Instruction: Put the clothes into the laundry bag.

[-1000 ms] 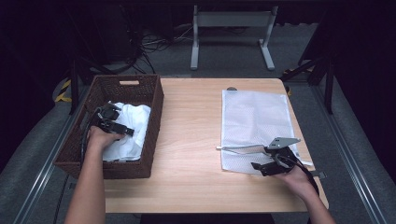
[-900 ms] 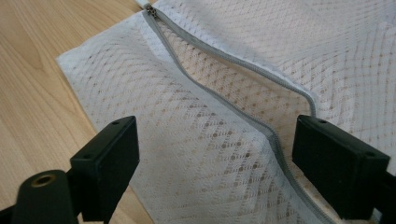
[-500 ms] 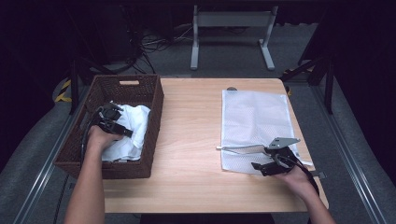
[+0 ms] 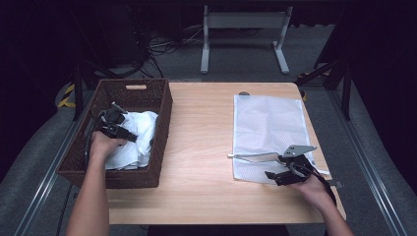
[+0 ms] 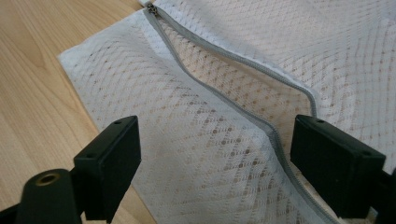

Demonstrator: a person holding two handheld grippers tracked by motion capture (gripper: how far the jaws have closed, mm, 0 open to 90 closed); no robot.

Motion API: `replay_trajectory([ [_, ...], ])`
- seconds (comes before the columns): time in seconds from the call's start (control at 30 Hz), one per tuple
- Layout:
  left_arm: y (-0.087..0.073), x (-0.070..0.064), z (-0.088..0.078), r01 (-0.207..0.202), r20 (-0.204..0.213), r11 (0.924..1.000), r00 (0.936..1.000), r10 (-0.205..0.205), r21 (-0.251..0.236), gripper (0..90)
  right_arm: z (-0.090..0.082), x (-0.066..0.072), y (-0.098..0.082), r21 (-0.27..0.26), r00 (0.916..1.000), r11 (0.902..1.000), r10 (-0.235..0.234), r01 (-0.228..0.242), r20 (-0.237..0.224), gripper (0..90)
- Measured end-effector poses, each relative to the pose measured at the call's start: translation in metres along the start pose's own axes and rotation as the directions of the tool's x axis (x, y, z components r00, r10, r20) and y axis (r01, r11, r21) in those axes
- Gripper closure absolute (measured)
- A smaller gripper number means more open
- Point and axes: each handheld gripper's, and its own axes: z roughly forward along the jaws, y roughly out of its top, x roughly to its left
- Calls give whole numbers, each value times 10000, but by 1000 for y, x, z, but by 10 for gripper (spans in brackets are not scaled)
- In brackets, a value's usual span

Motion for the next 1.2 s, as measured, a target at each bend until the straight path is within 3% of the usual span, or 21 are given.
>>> replay_trajectory([
  [0.2, 1, -1, -21, 37, 6, 9963, 10000, -36, -856, 733, 0, -1, -1, -14, 10000, 10000, -42, 42, -4, 169],
  [0.43, -4, 3, -51, 338, 434, 9796, 9987, -257, -1980, 733, 0, 0, -1, -10, 10000, 10000, -39, 39, 28, 169],
  [0.6, -7, 2, -67, 307, 608, 9699, 9980, -164, -2416, 733, 0, 0, 0, -11, 10000, 10000, -28, 28, 23, 169],
  [0.67, -7, -2, -78, 282, 718, 9609, 9974, -87, -2754, 733, 1, 0, 0, 17, 10000, 10000, -49, 49, 26, 169],
  [0.93, -6, -15, -107, -17, 567, 9420, 9981, 221, -3357, 733, 1, 1, 0, -1, 10000, 10000, -34, 34, 20, 169],
  [1.2, 2, -40, -138, -498, 635, 9145, 9946, 820, -4016, 734, 0, 1, 0, -27, 10000, 10000, -14, 14, 14, 168],
])
